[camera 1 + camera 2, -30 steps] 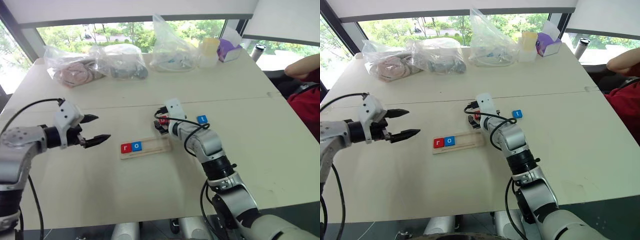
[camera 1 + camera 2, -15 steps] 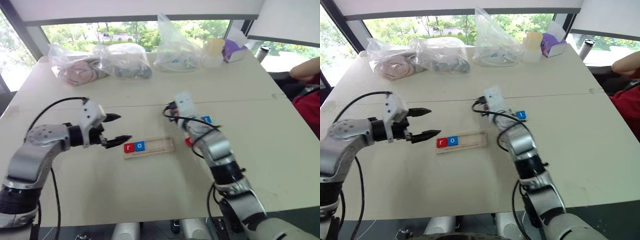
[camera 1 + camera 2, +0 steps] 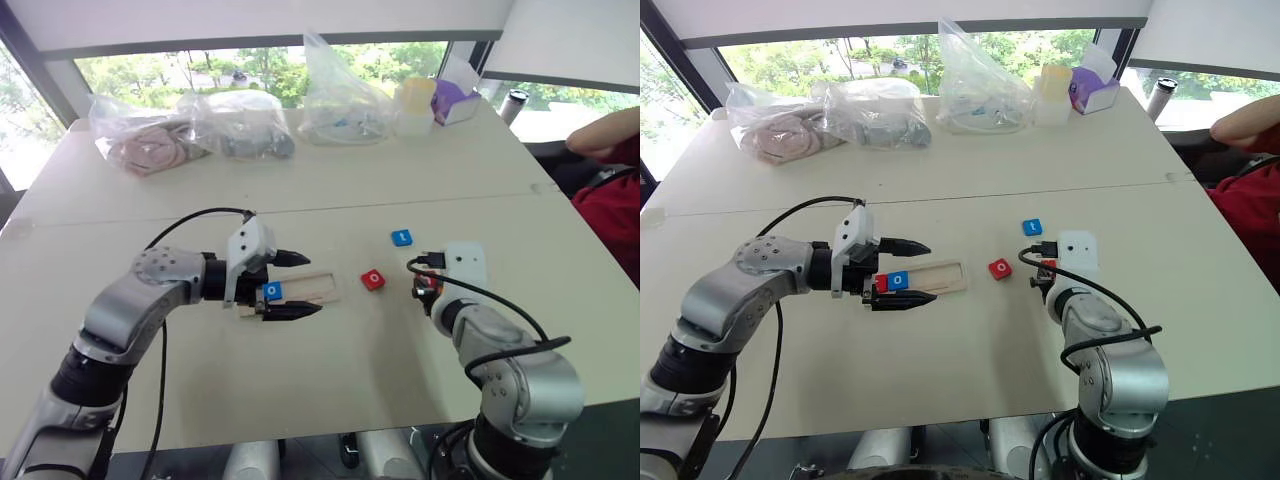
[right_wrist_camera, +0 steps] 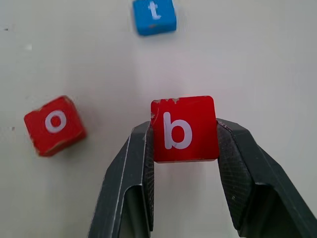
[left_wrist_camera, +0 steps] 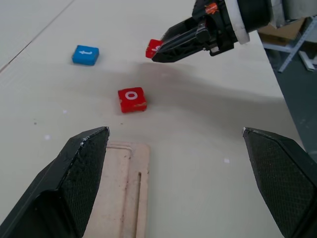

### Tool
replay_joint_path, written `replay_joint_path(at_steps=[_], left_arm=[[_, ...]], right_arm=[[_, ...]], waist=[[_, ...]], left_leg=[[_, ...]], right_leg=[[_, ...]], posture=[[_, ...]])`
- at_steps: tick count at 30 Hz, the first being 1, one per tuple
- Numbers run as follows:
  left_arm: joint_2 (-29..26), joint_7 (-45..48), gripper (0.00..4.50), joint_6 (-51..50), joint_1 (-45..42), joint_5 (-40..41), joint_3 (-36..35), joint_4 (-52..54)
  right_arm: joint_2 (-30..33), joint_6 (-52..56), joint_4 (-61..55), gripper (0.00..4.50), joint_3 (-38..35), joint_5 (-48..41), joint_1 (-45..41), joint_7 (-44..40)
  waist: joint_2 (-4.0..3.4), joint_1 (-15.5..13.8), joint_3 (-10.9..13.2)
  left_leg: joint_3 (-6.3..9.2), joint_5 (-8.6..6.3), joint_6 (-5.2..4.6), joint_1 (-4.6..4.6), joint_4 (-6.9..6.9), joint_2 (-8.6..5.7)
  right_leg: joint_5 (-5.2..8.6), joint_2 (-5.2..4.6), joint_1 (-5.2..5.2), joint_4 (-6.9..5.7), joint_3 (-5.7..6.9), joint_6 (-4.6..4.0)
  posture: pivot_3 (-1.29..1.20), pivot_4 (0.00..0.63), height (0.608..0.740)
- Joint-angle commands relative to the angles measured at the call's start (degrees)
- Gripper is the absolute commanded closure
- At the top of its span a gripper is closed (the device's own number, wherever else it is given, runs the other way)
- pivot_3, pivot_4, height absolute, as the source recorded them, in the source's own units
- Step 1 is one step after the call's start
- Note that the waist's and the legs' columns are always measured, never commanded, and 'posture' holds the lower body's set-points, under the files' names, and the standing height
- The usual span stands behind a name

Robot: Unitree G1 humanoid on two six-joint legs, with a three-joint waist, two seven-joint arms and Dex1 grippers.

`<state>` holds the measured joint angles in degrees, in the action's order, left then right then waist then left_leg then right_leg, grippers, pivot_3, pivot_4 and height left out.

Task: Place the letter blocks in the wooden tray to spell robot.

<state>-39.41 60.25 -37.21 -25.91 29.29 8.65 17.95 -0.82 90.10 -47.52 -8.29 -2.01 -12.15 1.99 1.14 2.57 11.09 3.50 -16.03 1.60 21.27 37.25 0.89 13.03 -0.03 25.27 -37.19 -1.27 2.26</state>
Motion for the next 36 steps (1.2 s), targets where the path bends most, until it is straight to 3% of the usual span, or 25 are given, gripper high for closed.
replay_joint_path(at_steps=[1,6,7,9,13,17,23,30,36], left_arm=[[0.3,1.1,0.00,1.8,-1.8,-0.7,0.3,-0.9],[0.4,1.6,0.00,2.1,-1.7,-0.9,0.2,-1.5],[0.1,1.8,0.00,2.1,-1.5,-0.9,-0.1,-1.5],[-0.5,2.4,0.00,2.0,-1.0,-0.6,-0.7,-1.5],[-2.6,4.3,0.00,0.8,1.1,0.4,-0.4,0.2],[-2.8,4.4,0.00,-1.9,2.9,2.9,0.3,4.3],[-6.5,5.7,0.00,-0.7,3.4,0.9,1.2,8.6],[-8.2,3.7,0.00,-2.6,3.8,2.4,-1.3,10.9],[-9.5,2.5,0.00,-2.8,4.9,2.0,-2.2,10.8]], right_arm=[[-2.4,-1.0,-0.4,2.83,-1.1,0.9,0.1,1.2],[0.0,-2.0,1.6,0.29,1.1,1.0,-0.9,0.7],[1.1,-1.8,0.9,0.02,1.5,1.0,-1.5,0.5],[5.2,-2.3,-0.9,0.02,2.5,1.4,-2.5,0.1],[30.2,-19.6,1.8,0.02,11.2,1.9,-2.2,-10.4],[36.9,-45.8,10.3,0.02,3.6,-10.9,2.5,-35.5],[47.9,-66.6,29.5,0.02,1.6,-14.6,6.3,-58.0],[51.7,-79.1,48.1,0.02,5.3,-13.4,-0.8,-70.8],[50.5,-83.7,57.7,0.02,7.6,-12.8,-4.9,-74.7]], waist=[[-0.02,0.0,0.0],[-0.01,0.1,0.0],[-0.02,0.0,0.0],[-0.02,0.0,0.0],[-0.09,0.0,0.1],[0.03,0.1,0.1],[0.06,0.0,0.1],[0.07,0.0,0.2],[0.07,-0.1,0.2]], left_leg=[[-0.01,0.00,0.00,0.03,0.00,0.00],[-0.14,0.00,0.01,0.10,-0.03,-0.01],[-0.13,0.00,0.01,0.10,-0.04,-0.01],[-0.11,0.00,0.01,0.11,-0.06,-0.01],[-0.20,0.00,0.01,0.10,-0.05,-0.10],[-0.18,-0.01,-0.01,0.08,-0.09,-0.01],[-0.22,-0.03,-0.05,0.11,-0.01,0.00],[-0.19,-0.03,-0.05,-0.01,0.07,0.01],[-0.16,-0.03,-0.05,0.02,0.07,0.04]], right_leg=[[0.00,0.00,0.01,0.02,-0.02,0.00],[-0.05,-0.03,0.06,0.14,-0.15,0.17],[-0.07,-0.03,0.06,0.13,-0.15,0.21],[-0.08,-0.03,0.08,0.13,-0.14,0.22],[0.05,-0.13,0.06,0.20,-0.17,0.07],[0.06,0.01,-0.02,0.35,-0.16,0.09],[0.02,0.03,-0.09,0.38,-0.20,0.20],[0.06,0.14,-0.15,0.19,-0.30,0.08],[-0.01,0.19,-0.14,0.18,-0.31,0.19]], posture=[[0.00,0.150,0.740],[0.00,0.150,0.740],[0.00,0.150,0.740],[0.00,0.150,0.740],[0.00,0.150,0.740],[0.00,0.150,0.740],[0.00,0.150,0.740],[0.00,0.150,0.740],[0.00,0.150,0.740]])
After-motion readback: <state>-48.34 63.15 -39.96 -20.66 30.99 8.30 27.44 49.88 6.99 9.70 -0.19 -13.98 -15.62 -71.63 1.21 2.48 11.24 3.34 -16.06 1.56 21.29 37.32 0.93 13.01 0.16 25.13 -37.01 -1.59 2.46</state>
